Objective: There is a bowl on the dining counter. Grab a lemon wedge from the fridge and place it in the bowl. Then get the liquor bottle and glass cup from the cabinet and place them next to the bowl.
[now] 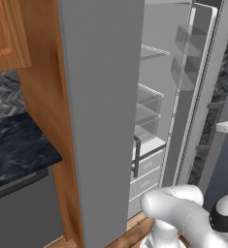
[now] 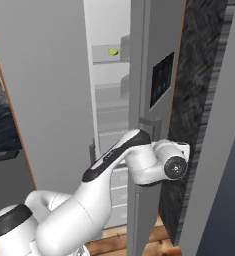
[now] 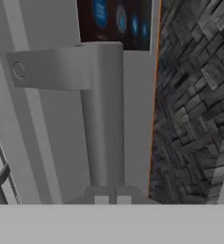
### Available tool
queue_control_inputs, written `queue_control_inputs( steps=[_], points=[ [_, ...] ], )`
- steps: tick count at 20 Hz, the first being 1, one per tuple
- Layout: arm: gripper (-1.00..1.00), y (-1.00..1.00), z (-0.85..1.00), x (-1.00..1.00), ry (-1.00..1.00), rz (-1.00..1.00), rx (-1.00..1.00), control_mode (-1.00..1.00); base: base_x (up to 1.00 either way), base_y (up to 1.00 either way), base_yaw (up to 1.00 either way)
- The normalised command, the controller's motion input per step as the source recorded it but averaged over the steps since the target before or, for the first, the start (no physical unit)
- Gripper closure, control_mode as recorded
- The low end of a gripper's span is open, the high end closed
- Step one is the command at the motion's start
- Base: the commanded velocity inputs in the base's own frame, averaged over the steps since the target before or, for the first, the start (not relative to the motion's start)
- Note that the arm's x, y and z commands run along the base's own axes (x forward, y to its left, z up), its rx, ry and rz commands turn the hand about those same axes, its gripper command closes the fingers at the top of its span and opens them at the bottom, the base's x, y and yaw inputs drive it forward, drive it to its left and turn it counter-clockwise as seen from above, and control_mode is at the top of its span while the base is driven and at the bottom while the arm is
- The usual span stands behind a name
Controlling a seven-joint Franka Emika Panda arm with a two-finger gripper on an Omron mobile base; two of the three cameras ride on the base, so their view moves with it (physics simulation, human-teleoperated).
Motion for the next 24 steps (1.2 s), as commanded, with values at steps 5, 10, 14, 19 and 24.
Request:
queue_control_inputs(
  steps=[5,10,14,19,24],
  points=[
    [-1.00,-0.29,0.10,-0.80,0.00,-0.01,0.01,-1.00,0.00,0.00,0.00],
    [-1.00,0.32,0.26,-1.00,0.00,-0.04,0.00,-1.00,0.00,0.00,0.00],
    [-1.00,0.89,0.29,-0.98,0.01,-0.07,0.00,-1.00,0.00,0.00,0.00],
    [-1.00,1.00,0.31,-0.31,0.15,-0.04,-0.02,-1.00,0.00,0.00,0.00],
    [-1.00,1.00,0.32,0.12,0.26,-0.06,0.00,-1.00,0.00,0.00,0.00]
  ],
)
